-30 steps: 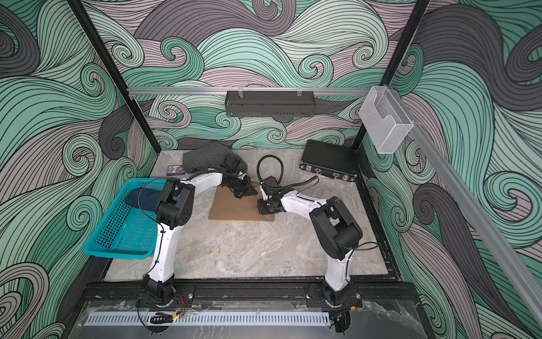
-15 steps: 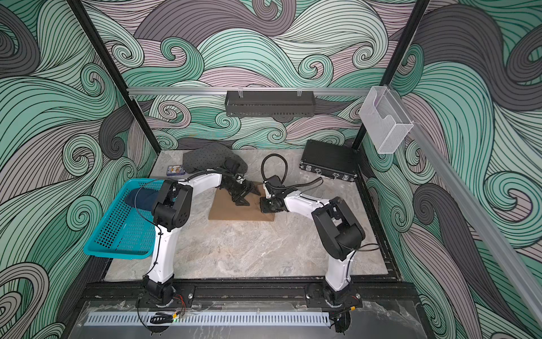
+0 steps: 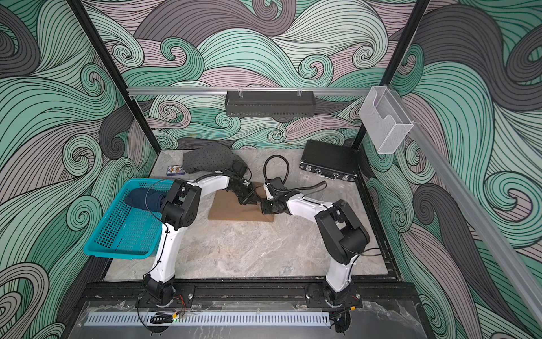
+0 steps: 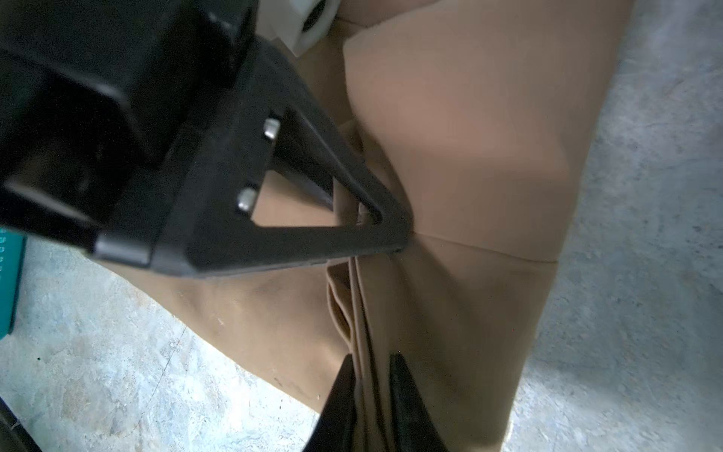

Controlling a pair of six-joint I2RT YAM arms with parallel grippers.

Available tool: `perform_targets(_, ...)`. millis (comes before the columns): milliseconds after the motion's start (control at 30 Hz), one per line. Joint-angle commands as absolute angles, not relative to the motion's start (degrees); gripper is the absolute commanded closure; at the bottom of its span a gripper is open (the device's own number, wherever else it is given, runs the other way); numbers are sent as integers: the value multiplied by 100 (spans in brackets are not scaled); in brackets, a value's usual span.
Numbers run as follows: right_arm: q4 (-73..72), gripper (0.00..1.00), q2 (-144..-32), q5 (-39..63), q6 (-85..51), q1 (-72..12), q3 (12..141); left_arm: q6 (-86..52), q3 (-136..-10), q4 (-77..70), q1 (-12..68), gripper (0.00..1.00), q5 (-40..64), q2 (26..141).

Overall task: Roll up the skirts
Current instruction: Roll the skirt at the center of the board.

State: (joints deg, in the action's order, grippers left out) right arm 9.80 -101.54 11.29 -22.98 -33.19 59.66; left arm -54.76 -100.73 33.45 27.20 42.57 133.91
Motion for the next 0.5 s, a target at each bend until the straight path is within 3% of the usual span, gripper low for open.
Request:
perform_targets(0,907,72,-9848,1187,-2510,-3305,5735,-5349,-10610,3275,2734,100,4230,13587)
perform_targets(100,711,54,-9249,989,-3332,-3295,5208,-4990,-10880,3211,2694,100,4312,13775)
perform_targets(200,172,20,-8606,1001,-4423,-3164,4473,-4655,-10829,2899,2673,100,4468,13820)
perform_targets(367,-490,14,-8249,1768,-5718,-2680,3804,-4392,-10563,2446,2578,100,4729,13792)
perform_targets(467,-1032,5,-8274,2182,-6386,-2335,3503,-4145,-10330,2393,2515,100,4790,13663)
